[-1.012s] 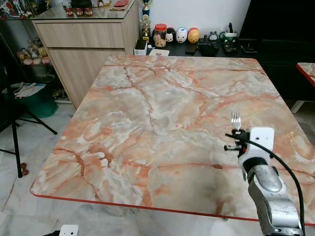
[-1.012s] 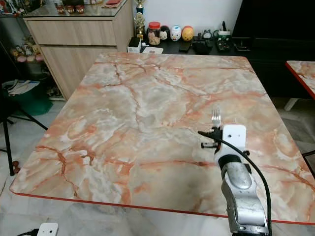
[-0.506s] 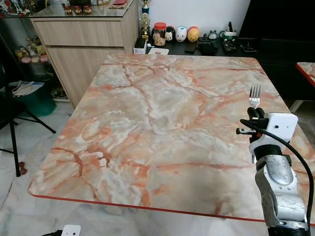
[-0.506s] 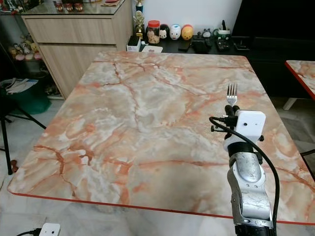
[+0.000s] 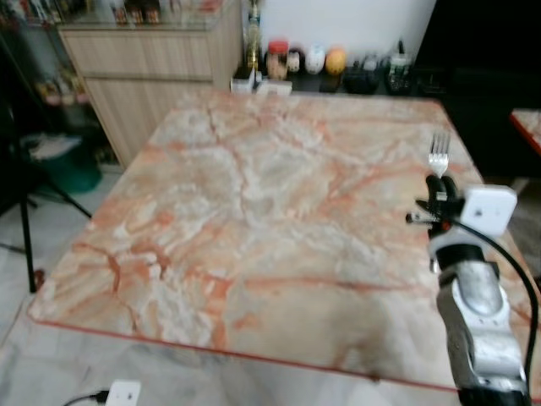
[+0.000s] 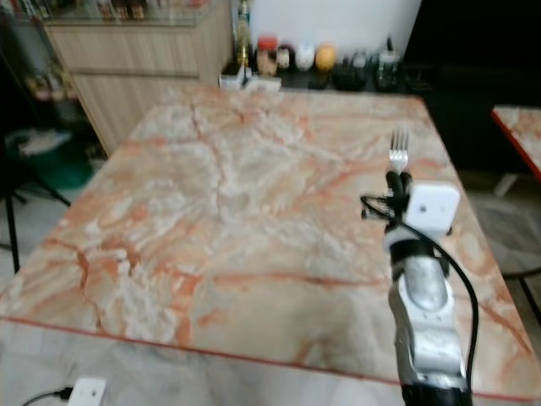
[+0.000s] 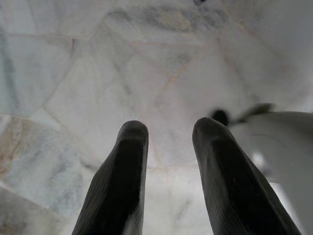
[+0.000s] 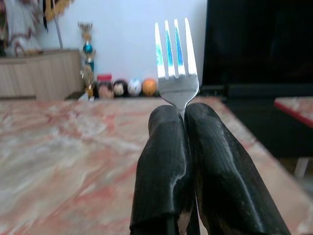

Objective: Setting the table

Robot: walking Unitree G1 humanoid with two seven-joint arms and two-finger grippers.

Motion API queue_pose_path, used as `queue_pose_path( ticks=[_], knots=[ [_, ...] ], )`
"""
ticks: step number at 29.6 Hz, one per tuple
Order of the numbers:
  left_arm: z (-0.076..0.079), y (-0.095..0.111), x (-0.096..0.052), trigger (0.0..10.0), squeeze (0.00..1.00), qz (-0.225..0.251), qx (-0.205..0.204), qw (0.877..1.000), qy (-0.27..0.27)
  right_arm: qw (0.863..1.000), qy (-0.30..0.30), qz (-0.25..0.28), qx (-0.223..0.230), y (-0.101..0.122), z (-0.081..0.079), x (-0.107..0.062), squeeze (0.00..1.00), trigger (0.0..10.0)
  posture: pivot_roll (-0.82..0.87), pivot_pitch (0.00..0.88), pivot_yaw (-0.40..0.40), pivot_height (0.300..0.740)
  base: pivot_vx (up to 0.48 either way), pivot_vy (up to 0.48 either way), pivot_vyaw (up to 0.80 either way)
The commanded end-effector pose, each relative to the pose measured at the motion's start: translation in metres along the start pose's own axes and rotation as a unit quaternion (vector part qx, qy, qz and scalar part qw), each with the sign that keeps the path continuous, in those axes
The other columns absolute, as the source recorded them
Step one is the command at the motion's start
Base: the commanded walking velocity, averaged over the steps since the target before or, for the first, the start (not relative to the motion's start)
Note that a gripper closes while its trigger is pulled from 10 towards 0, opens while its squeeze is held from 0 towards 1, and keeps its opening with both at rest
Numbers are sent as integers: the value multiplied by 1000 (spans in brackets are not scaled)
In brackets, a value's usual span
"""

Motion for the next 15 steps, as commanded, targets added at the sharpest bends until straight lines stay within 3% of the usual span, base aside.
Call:
queue_pose_path(
  ticks=[1,11,15],
  knots=[
    [-5,-4,-1,10000,0,-8,8,1000,5,1000,10,8,4,4,-7,0,0,10000,18,18,4,740,0,-277,0],
    [-7,-4,-1,10000,0,-8,9,1000,7,1000,2,10,2,4,-4,2,0,10000,20,6,8,740,0,-279,0],
    [-7,-4,-1,10000,0,-8,10,1000,7,997,-1,70,-10,27,-2,2,0,10000,18,0,12,740,0,-277,0]
  ],
)
Point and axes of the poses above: a point about 5 cm out from each wrist's last joint towards the gripper, its own x axis pointing out of the wrist towards the gripper, its own y axis along the axis of the wrist's last joint, z = x × y, the point moved 2 cm from there along x, pointing out of the wrist towards the gripper, and after that the axes turned 3 degrees about -x, right-handed, at the moved point
